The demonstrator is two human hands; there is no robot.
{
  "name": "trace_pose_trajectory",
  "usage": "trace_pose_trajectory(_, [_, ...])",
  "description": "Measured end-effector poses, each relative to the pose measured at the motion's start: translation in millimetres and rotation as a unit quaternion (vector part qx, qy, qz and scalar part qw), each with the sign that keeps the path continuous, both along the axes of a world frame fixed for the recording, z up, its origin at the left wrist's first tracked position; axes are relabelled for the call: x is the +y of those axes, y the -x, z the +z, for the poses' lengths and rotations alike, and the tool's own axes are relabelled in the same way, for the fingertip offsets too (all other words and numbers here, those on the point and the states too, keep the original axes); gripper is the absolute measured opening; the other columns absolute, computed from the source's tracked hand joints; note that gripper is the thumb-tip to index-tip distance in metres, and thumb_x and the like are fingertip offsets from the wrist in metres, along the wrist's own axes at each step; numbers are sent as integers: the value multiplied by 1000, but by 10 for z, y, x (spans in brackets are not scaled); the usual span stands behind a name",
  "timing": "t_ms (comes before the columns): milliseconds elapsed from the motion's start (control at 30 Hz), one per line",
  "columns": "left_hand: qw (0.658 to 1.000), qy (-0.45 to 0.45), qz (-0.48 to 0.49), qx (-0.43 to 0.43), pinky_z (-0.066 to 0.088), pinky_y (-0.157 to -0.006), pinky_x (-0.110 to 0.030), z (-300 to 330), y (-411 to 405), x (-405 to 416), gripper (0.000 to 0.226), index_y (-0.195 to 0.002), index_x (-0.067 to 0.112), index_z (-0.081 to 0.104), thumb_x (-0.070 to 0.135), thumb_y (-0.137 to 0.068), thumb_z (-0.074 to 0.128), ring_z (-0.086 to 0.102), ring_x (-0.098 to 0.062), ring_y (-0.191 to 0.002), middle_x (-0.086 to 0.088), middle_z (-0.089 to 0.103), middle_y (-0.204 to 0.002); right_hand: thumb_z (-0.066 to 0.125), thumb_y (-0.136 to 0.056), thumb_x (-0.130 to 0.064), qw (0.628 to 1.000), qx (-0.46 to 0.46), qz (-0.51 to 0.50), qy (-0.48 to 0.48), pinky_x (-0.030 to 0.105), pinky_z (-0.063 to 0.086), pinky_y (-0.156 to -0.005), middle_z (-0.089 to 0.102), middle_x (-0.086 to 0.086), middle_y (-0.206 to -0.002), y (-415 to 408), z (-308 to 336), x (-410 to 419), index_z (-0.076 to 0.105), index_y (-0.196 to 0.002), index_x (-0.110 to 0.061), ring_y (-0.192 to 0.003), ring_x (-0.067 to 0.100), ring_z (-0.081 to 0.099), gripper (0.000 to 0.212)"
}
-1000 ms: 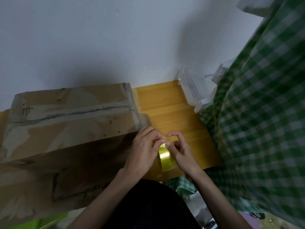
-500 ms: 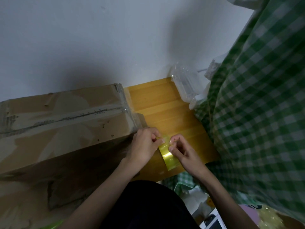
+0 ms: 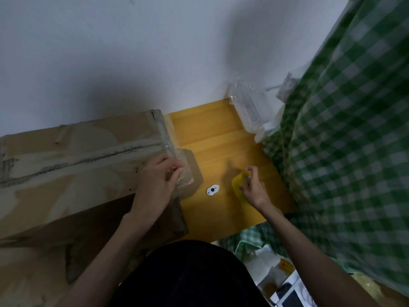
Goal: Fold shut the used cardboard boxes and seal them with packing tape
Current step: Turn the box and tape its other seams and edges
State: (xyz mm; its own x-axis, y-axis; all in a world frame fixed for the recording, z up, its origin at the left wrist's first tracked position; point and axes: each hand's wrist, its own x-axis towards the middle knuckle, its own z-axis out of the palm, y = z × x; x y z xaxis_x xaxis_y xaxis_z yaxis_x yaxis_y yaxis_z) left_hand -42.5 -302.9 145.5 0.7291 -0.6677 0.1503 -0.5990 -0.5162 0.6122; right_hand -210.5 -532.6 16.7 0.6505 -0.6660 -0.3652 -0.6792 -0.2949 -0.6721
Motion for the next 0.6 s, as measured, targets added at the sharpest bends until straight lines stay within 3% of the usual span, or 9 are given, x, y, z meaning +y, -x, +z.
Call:
trace_pose_trajectory(133, [999,1,-12,35,37,-71,-19,-62,-128,61,12,-100,25,78,21,-90,72,54,-5,-84,10,61,-90,64,-92,-9,993,84,33,74,39,43,-66,58,7,-86,-52,-273,33,35,-125,-20,-82,30,57,46])
trace_pose_trajectory(333, [997,-13,-47,52,46,-76,-22,-101,-150,5,14,-89,23,79,27,-76,84,57,-7,-85,13,59,-90,70,-88,-7,983,126,95,92,40,48,-59,67,12,-94,5,-553,214,36,-118,-17,-82,33,68,46])
trace_pose_trajectory(500, [992,-69,-92,-41,34,-78,-12,-146,-161,1,24,-91,20,70,25,-74,86,51,-8,-90,7,57,-98,68,-88,-4,978,142,96,117,43,52,-64,65,15,-106,36,-638,273,38,-117,-15,-91,33,65,43])
trace_pose_trajectory(600, [985,-87,-117,-97,34,-78,-16,-183,-166,-8,24,-93,20,66,23,-77,83,52,-10,-92,6,57,-101,74,-86,-15,983,137,51,115,42,50,-74,53,15,-118,-59,-538,294,43,-113,-13,-104,35,57,41])
